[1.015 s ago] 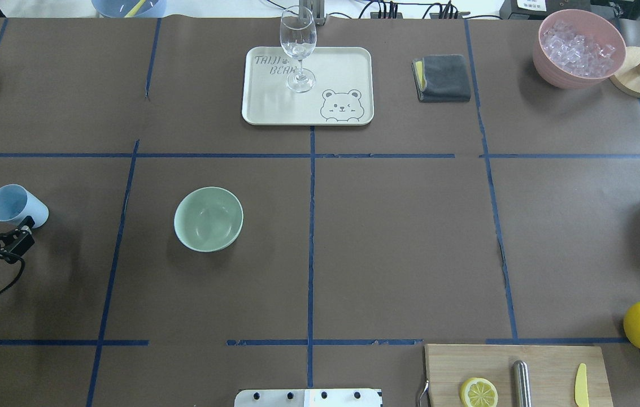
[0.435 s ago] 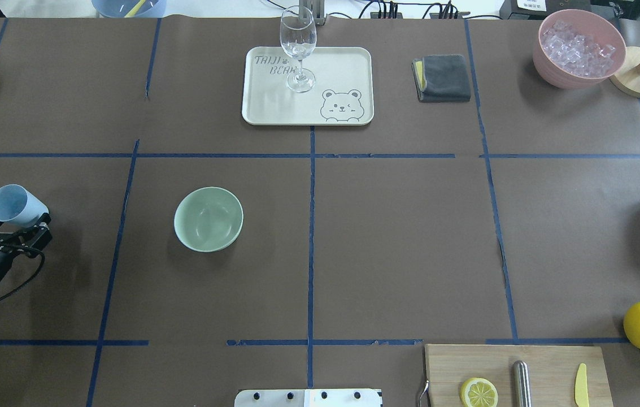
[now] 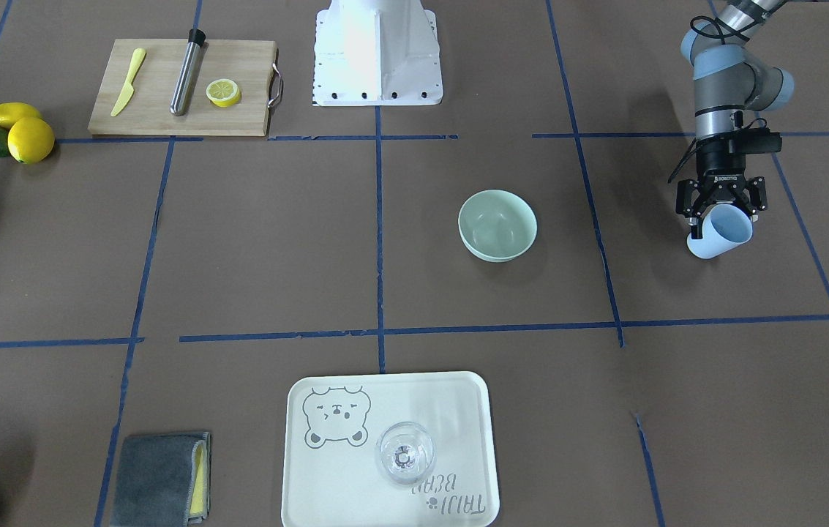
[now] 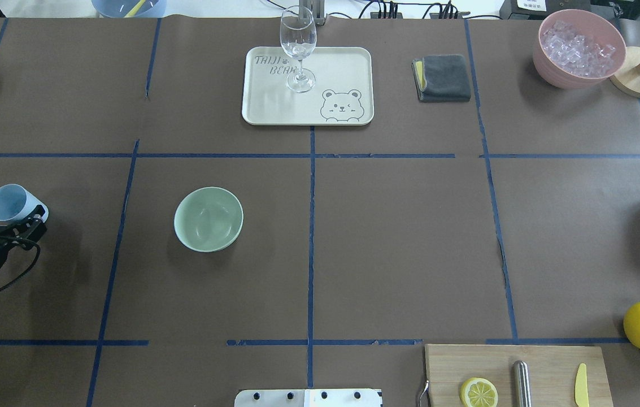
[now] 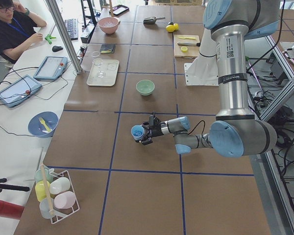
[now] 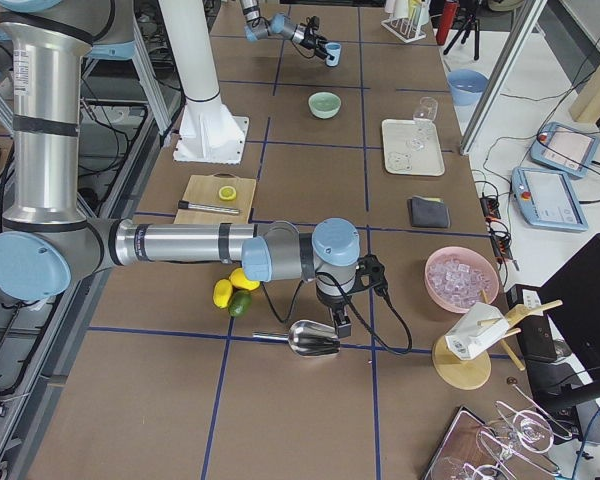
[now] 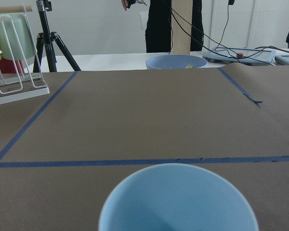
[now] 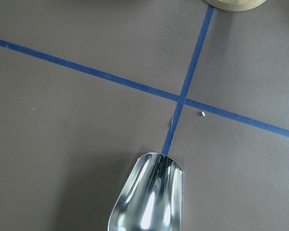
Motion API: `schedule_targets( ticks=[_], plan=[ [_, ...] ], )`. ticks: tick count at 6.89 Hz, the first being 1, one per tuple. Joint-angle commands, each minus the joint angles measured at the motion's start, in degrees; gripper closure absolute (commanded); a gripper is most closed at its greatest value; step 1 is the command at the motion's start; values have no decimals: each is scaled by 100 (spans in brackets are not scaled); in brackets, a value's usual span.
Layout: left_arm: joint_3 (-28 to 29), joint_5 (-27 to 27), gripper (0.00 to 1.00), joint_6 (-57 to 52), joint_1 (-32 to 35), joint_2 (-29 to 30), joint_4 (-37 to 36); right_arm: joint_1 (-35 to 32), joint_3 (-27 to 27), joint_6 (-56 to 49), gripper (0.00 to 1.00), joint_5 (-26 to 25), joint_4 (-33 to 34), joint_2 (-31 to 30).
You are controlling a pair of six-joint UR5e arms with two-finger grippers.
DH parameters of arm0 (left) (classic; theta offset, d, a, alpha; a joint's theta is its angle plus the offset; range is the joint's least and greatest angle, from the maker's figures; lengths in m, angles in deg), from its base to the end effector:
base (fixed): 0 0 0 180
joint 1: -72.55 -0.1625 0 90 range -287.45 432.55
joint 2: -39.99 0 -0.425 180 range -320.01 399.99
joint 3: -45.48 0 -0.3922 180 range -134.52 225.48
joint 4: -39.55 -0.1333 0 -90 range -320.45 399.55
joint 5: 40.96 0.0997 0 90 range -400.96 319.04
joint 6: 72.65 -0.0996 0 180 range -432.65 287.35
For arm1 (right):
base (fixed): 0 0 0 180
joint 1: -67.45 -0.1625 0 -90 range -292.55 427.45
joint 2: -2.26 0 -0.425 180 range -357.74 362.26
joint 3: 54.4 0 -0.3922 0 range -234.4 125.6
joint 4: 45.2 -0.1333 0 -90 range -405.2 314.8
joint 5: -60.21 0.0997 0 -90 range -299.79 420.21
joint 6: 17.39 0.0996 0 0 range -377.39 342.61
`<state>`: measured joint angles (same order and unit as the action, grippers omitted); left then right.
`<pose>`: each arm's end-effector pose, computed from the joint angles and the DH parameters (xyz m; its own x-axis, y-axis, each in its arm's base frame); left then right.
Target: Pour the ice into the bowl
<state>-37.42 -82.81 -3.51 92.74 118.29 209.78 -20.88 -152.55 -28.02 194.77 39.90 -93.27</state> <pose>0.2955 -0.3297 0.6493 0.7201 -0.0117 -0.6938 0.6291 0.4329 0.6456 0.0500 -0.4606 0.6249 0.6920 -0.2934 0.6595 0.1593 0.9532 0.2569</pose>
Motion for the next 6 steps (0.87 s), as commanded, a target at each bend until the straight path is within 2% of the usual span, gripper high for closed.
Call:
schedule_targets(
  ticks=[1, 3, 4, 5, 6],
  plan=[
    [98, 9, 0, 3, 21, 140, 1, 0, -3, -1, 0, 0, -3, -10],
    [301, 1, 0, -6, 12, 299, 10, 0, -3, -1, 0, 0, -3, -18],
    [302, 1, 27, -6, 21, 291, 54, 0, -3, -1, 0, 0, -3, -10],
    [302, -8, 69, 3, 21, 299, 54, 0, -3, -1, 0, 0, -3, -10],
    [197, -25, 100, -6, 21, 300, 89, 0, -11, -1, 0, 0, -3, -10]
  ],
)
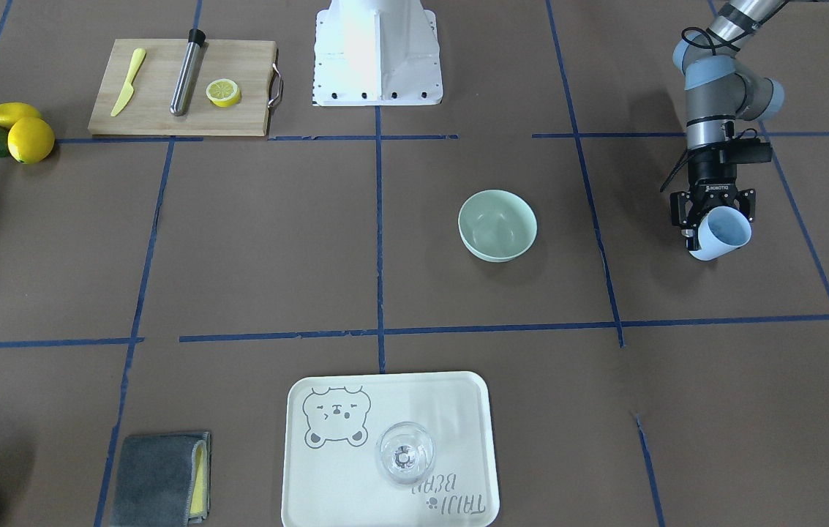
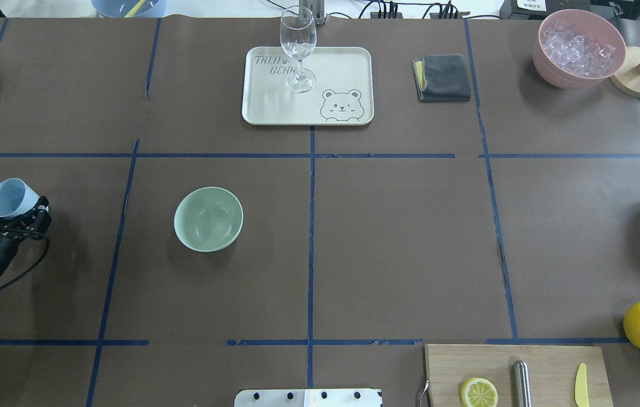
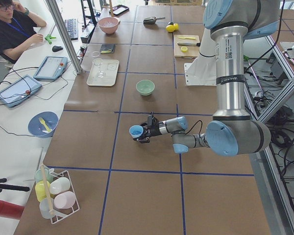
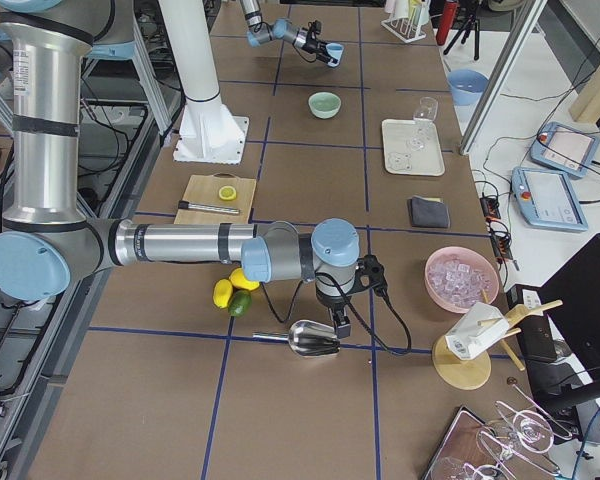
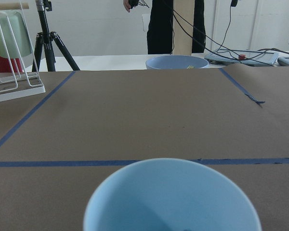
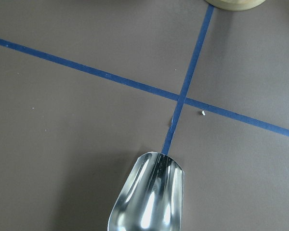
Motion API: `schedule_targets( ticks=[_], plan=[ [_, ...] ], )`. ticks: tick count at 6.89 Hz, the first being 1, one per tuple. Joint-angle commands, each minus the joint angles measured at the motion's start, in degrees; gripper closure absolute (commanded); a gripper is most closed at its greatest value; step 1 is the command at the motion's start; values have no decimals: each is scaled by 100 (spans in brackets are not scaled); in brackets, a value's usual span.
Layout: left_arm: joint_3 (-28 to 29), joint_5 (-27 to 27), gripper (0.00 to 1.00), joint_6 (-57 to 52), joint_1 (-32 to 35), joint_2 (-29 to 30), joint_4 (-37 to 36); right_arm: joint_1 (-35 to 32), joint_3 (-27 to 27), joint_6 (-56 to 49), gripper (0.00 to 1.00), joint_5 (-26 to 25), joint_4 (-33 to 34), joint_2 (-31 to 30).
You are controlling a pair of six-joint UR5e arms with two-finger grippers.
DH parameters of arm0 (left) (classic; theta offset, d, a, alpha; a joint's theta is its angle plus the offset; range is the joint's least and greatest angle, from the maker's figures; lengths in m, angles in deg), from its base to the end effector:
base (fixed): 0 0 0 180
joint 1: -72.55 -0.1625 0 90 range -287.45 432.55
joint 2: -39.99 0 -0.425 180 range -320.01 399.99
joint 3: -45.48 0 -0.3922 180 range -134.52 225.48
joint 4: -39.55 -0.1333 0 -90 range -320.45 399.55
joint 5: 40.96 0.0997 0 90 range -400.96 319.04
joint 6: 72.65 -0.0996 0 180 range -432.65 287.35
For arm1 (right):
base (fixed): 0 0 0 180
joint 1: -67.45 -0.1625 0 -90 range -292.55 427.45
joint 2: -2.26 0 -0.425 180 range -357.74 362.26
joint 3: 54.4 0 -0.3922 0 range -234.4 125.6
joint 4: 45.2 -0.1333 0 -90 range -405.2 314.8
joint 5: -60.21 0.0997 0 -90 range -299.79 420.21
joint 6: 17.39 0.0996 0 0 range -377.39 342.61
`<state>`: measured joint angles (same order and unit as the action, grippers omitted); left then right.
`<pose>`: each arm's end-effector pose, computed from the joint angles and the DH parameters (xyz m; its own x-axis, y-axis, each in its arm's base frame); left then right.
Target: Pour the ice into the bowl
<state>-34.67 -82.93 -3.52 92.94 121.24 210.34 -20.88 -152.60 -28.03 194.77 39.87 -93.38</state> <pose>0.3144 -0.3381 0.6505 0.7112 -0.0102 -0.7029 0.6379 0.4295 0.6392 0.0500 -0.4598 0.6253 0.6920 -0.2932 0.6596 0.1594 0.9533 0.2566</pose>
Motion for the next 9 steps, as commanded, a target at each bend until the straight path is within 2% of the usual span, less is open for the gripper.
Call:
schedule_targets(
  ticks=[1, 2, 3, 5, 6, 7, 8, 9],
  plan=[
    [-262, -49, 100, -178, 9, -12, 77, 0, 2, 0, 0, 0, 0, 1],
    [-708, -66, 100, -572, 27, -47, 77, 0, 11, 0, 0, -9, 0, -7],
    [-1165, -310, 100, -1333, 27, -91, 77, 0, 28, -9, 0, -17, 0, -8],
    [-1896, -480, 100, -3526, 1, 31, 77, 0, 46, 0, 0, -26, 0, -25],
    [-1907, -462, 100, -4059, 1, 284, 69, 0, 46, 0, 0, -26, 0, -43],
    [-1664, -427, 100, -4152, -26, 408, -140, 0, 46, 0, 0, -26, 9, -69],
    [-1679, -418, 100, -5353, -43, 566, -325, 0, 46, 0, 0, -18, 0, -86],
    [-1609, -409, 100, -5940, -35, 768, -327, 0, 46, 0, 0, -18, 0, -104]
  ],
)
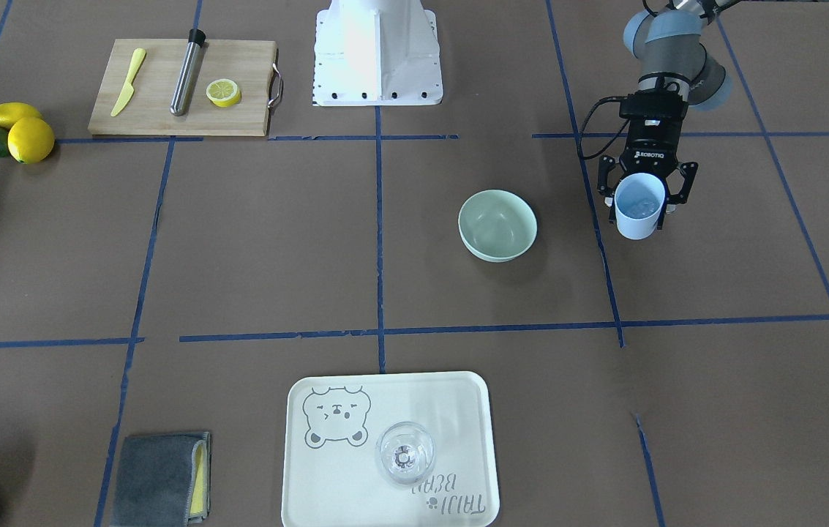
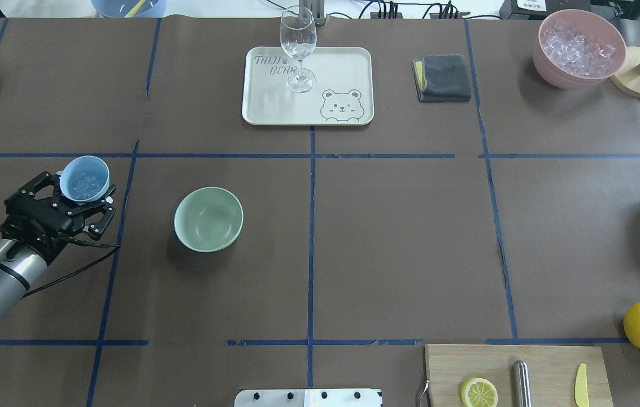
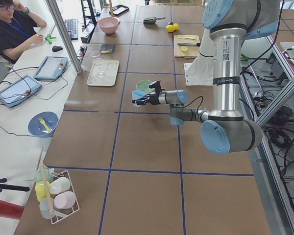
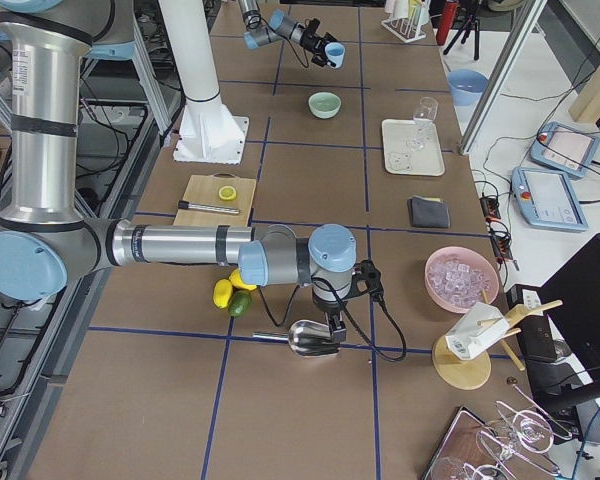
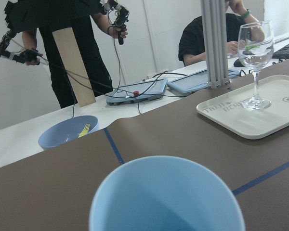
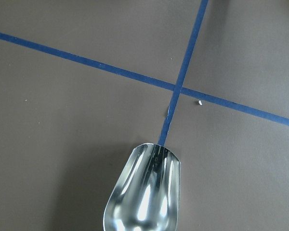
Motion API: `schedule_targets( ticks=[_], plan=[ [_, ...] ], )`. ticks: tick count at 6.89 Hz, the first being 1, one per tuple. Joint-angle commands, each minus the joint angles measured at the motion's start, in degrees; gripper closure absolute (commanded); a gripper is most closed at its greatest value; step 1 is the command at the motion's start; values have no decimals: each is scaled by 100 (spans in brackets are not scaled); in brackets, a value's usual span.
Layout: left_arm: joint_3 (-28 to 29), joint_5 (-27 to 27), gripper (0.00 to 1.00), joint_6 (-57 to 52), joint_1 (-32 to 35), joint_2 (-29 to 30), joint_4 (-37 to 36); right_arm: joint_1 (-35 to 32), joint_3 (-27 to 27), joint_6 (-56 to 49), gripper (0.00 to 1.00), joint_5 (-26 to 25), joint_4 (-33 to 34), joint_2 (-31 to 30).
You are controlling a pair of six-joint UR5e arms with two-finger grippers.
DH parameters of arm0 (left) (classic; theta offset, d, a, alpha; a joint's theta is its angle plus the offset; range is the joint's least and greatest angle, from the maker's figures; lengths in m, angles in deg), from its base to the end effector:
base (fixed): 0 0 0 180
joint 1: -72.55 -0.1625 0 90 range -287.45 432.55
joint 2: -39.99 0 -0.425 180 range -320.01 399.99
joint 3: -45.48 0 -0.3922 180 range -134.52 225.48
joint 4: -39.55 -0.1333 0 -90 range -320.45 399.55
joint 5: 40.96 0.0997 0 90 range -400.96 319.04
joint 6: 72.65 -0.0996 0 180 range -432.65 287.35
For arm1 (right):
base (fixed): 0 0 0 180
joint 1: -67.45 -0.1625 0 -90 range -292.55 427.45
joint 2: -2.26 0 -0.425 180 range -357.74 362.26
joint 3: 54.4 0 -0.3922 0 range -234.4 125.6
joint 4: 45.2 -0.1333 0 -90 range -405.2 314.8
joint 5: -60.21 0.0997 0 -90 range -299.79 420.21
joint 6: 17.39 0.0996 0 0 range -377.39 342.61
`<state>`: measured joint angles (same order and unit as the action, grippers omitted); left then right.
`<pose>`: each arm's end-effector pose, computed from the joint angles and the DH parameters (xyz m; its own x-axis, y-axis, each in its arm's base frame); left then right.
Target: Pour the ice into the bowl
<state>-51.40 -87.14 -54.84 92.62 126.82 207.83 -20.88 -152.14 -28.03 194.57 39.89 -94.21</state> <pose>0.3560 -0.3454 0.4728 0.8889 0.4066 -0.2110 0.1481 0.1808 0.9723 0.0505 -0.4527 0.6362 0.6949 -0.2779 0.6633 0.1600 0.9589 0.2341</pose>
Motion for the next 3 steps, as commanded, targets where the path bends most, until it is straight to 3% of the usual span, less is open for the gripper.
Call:
schedule_targets(
  ticks=[1, 3],
  plan=[
    [73, 4, 100, -848, -20, 290, -93, -17, 0, 0, 0, 3, -2, -30],
    [47, 12, 100, -1042, -20, 622, -1125, -35, 0, 0, 0, -6, -2, -39]
  ],
)
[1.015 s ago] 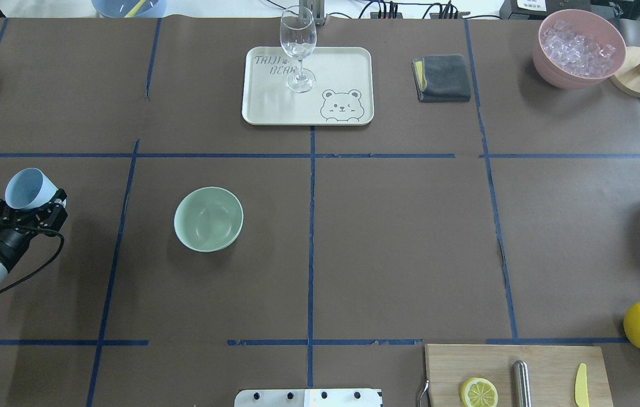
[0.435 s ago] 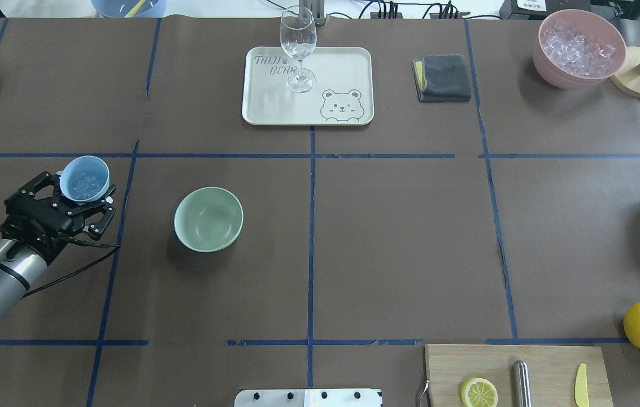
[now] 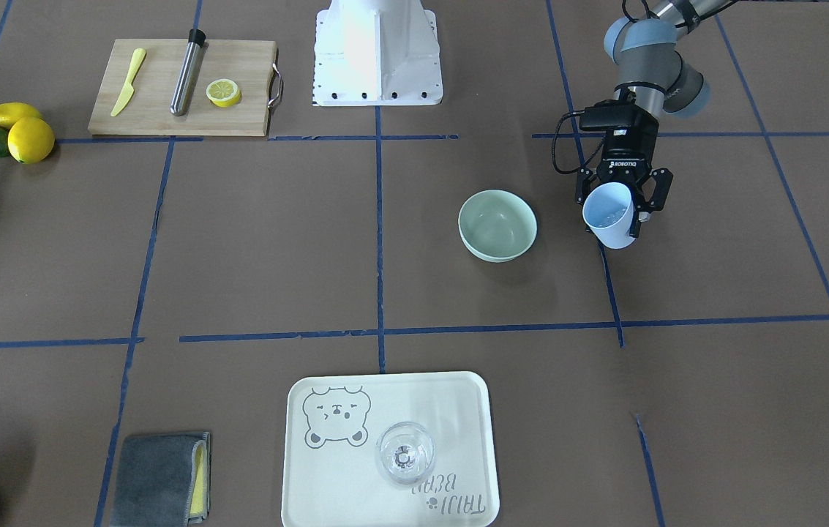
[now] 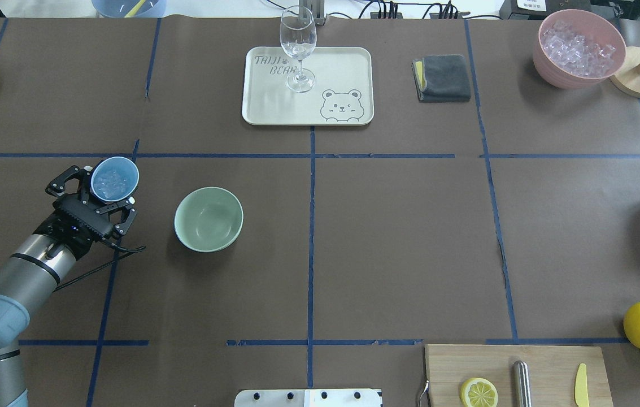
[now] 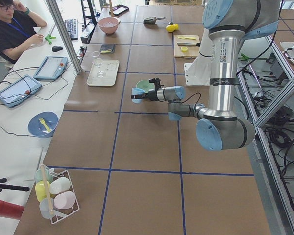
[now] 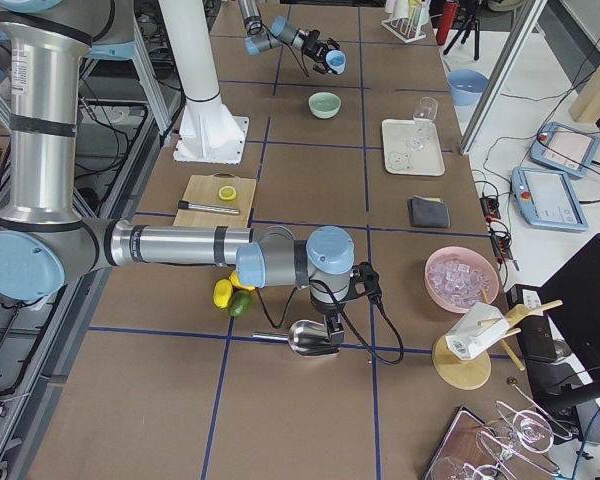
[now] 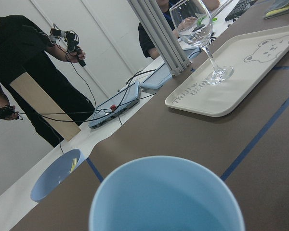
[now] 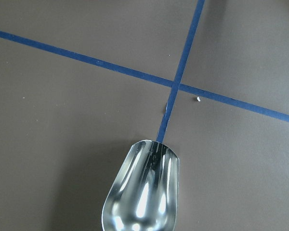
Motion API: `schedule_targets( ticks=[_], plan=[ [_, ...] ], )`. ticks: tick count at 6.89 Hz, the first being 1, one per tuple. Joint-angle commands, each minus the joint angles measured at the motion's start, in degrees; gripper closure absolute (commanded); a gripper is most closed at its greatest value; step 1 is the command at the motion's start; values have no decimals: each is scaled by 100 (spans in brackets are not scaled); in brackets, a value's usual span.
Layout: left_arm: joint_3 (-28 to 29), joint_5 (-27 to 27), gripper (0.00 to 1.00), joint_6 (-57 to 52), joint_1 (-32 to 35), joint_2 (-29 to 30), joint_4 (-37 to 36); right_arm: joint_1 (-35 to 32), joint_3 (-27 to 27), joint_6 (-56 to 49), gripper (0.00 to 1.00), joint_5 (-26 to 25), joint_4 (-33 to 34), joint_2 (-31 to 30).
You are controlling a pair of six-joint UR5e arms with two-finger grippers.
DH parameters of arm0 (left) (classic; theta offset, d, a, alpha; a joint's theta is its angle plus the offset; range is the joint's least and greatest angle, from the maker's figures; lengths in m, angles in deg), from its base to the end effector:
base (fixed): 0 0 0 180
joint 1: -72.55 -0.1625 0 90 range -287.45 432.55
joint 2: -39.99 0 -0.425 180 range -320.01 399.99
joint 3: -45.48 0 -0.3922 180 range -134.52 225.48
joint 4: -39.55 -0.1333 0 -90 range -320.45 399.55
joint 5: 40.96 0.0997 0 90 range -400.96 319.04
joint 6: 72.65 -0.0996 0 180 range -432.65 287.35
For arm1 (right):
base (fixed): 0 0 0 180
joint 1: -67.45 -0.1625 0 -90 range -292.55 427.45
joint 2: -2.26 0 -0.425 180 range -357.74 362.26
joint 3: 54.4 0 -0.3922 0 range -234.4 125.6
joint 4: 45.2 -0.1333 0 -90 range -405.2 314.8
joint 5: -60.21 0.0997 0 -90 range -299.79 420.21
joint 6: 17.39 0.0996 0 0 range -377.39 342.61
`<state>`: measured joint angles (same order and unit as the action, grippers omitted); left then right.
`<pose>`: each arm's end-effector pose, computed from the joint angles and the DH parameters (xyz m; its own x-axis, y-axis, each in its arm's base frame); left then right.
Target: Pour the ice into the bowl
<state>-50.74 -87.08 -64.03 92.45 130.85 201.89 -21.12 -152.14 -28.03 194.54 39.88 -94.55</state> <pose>0.3867 -0.3552 0.4543 0.9019 0.4314 -0.0215 -0.0379 0.1286 0.9910 0.0525 -0.4496 0.6388 0.6965 -0.2711 0.6644 0.1561 0.9609 0.2285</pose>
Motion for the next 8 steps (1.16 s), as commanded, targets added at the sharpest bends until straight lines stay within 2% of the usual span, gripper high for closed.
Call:
schedule_targets(
  ticks=[1, 3, 4, 5, 7, 8],
  plan=[
    [25, 15, 100, -515, -3, 387, -632, -11, 0, 0, 0, 6, 0, -5],
    [42, 41, 100, -1508, -12, 397, -642, -20, 0, 0, 0, -3, 0, -5],
    [25, 416, 100, -2565, -73, 406, -642, -20, 9, 0, 0, -3, 9, -5],
    [34, 550, 100, -3271, -108, 589, -633, -20, 9, 0, 0, -3, 9, -5],
    [340, 551, 100, -3506, -178, 1115, -895, -20, 0, 9, 0, 6, 9, -5],
    [333, 560, 100, -4012, -213, 1205, -914, -20, 9, 9, 0, -3, 9, -5]
  ],
)
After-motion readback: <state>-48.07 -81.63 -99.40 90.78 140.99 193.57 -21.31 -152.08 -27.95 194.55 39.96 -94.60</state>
